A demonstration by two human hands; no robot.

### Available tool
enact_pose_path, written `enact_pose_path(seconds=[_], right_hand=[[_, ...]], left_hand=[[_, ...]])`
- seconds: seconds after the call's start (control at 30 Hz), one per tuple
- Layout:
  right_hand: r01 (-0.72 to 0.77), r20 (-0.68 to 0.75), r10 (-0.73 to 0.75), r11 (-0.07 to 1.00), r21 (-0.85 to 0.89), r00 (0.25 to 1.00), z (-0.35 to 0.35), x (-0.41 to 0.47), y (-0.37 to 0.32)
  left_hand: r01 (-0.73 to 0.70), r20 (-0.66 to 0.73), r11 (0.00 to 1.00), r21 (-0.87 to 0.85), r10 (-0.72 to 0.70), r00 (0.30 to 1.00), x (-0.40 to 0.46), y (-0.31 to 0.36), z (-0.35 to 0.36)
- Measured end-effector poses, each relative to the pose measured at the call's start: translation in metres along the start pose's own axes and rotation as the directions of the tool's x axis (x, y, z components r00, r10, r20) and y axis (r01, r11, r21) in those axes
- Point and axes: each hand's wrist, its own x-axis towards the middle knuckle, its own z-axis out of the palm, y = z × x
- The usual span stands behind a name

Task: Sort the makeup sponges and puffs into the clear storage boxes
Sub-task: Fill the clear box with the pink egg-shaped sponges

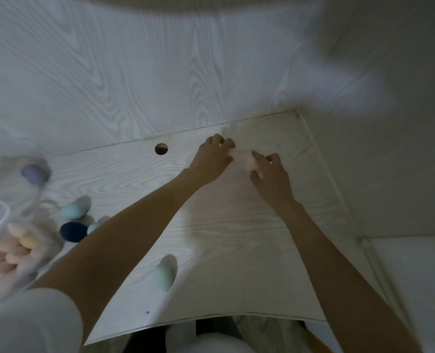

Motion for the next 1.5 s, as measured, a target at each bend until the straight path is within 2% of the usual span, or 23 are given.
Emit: enact_pose_path(seconds=[0.1, 0.2, 0.33, 0.47, 0.57, 0.6, 0.7, 0.77, 0.87, 0.97, 1.1, 1.2, 1.3, 1.4, 1.5], right_hand=[[-0.051, 0.049, 0.038, 0.95, 0.307, 0.998, 0.01, -0.037, -0.044], [-0.048, 0.134, -0.024, 0.859, 0.51, 0.991, 0.029, -0.071, -0.095], [-0.031, 0.289, -0.148, 0.845, 0.533, 0.946, 0.071, -0.11, -0.163], [-0.046, 0.44, -0.264, 0.815, 0.578, 0.859, 0.112, -0.137, -0.227], [-0.046, 0.493, -0.333, 0.791, 0.61, 0.804, 0.14, -0.152, -0.271], [-0.036, 0.489, -0.343, 0.789, 0.613, 0.802, 0.149, -0.156, -0.287], [-0.066, 0.495, -0.318, 0.787, 0.613, 0.809, 0.172, -0.164, -0.323], [-0.1, 0.504, -0.297, 0.779, 0.619, 0.811, 0.182, -0.166, -0.338], [-0.105, 0.487, -0.294, 0.763, 0.638, 0.822, 0.193, -0.17, -0.352], [-0.117, 0.47, -0.263, 0.763, 0.636, 0.843, 0.201, -0.173, -0.36], [-0.118, 0.431, -0.226, 0.761, 0.638, 0.874, 0.207, -0.174, -0.362], [-0.099, 0.384, -0.221, 0.745, 0.659, 0.897, 0.211, -0.174, -0.364], [-0.068, 0.355, -0.233, 0.746, 0.662, 0.905, 0.218, -0.173, -0.363], [-0.055, 0.351, -0.237, 0.756, 0.652, 0.906, 0.224, -0.174, -0.361], [-0.025, 0.331, -0.247, 0.769, 0.639, 0.911, 0.227, -0.174, -0.362]], left_hand=[[0.025, -0.059, 0.945, -0.327, -0.047, 0.997, -0.071, -0.017, -0.032], [0.187, -0.046, 0.82, -0.541, -0.25, 0.967, -0.154, -0.043, -0.066], [0.316, -0.008, 0.605, -0.731, -0.471, 0.882, -0.266, -0.085, -0.105], [0.418, -0.013, 0.498, -0.76, -0.654, 0.757, -0.354, -0.135, -0.129], [0.424, -0.018, 0.403, -0.811, -0.742, 0.67, -0.404, -0.175, -0.14], [0.424, -0.059, 0.426, -0.799, -0.757, 0.65, -0.42, -0.19, -0.145], [0.496, -0.228, 0.638, -0.589, -0.72, 0.655, -0.449, -0.23, -0.152], [0.515, -0.303, 0.76, -0.398, -0.638, 0.708, -0.453, -0.251, -0.151], [0.523, -0.227, 0.837, -0.161, -0.547, 0.806, -0.447, -0.27, -0.142], [0.524, -0.142, 0.851, -0.046, -0.525, 0.839, -0.44, -0.274, -0.13], [0.551, -0.105, 0.831, 0.078, -0.542, 0.834, -0.434, -0.279, -0.121], [0.574, -0.076, 0.78, 0.248, -0.575, 0.814, -0.424, -0.277, -0.125], [0.534, -0.024, 0.766, 0.357, -0.564, 0.825, -0.423, -0.274, -0.129], [0.494, 0.061, 0.786, 0.371, -0.552, 0.832, -0.428, -0.267, -0.127], [0.582, 0.156, 0.781, 0.227, -0.619, 0.77, -0.428, -0.261, -0.126]])
